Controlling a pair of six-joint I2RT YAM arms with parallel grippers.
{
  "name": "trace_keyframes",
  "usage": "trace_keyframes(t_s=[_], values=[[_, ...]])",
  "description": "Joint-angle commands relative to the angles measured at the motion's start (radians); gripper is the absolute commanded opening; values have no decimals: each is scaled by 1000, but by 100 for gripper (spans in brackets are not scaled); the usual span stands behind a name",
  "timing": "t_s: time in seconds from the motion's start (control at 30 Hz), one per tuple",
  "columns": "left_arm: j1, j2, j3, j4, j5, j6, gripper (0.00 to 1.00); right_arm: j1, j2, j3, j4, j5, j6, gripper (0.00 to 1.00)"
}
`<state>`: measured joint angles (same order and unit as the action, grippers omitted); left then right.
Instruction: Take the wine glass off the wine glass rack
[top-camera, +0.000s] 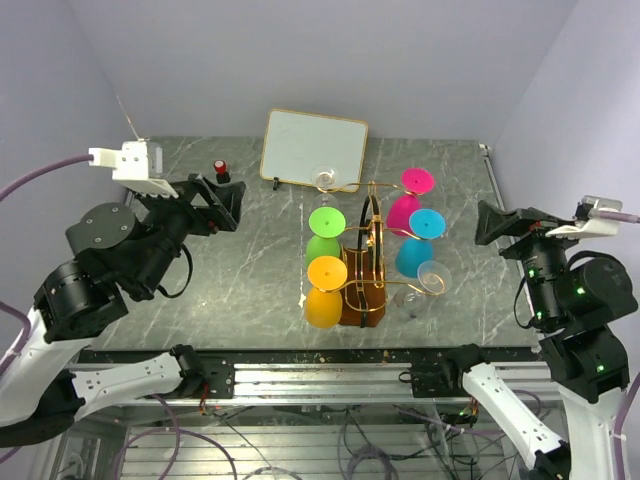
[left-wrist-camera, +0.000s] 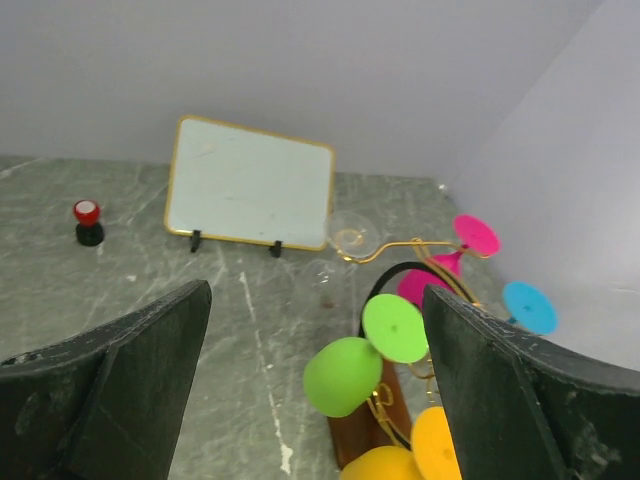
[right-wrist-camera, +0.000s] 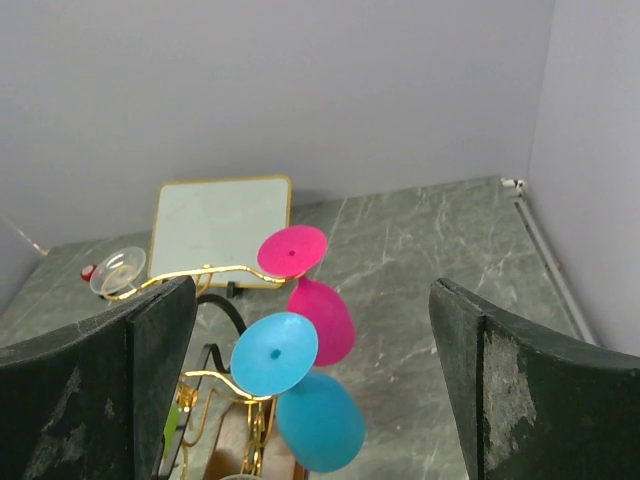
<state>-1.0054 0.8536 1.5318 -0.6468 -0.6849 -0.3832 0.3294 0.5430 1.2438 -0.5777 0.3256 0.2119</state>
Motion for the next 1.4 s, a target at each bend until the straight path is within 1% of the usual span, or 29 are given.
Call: trace_keyframes(t_s=[0.0,0.23,0.37,0.5,0.73,0.83,1.03,1.2,1.37], values=[[79,-18,-71,31,84,20,97,-15,8,-26,-33,-37,68,100],[200,-42,-170,54,199,49,98,-33,46,-26,-117,-29,175,100],[246,-48,-192,50,237,60,99,-41,58,-25,-170,11,284,100],[275,-29,-184,3,225,27,99,-46,51,-21,-216,19,366,100],[301,-52,-243,17,281,10,99,-51,2,-14,-314,-21,498,100],[306,-93,-291,15,243,-57,99,-54,-39,-27,-350,-75,584,100],[309,-175,-340,41,281,-105,99,-55,-116,-82,-376,-242,695,98],[310,-188,-335,42,325,-125,99,-55,-140,-137,-410,-348,741,93],[312,-180,-342,34,338,-139,99,-56,-145,-163,-464,-366,737,85]])
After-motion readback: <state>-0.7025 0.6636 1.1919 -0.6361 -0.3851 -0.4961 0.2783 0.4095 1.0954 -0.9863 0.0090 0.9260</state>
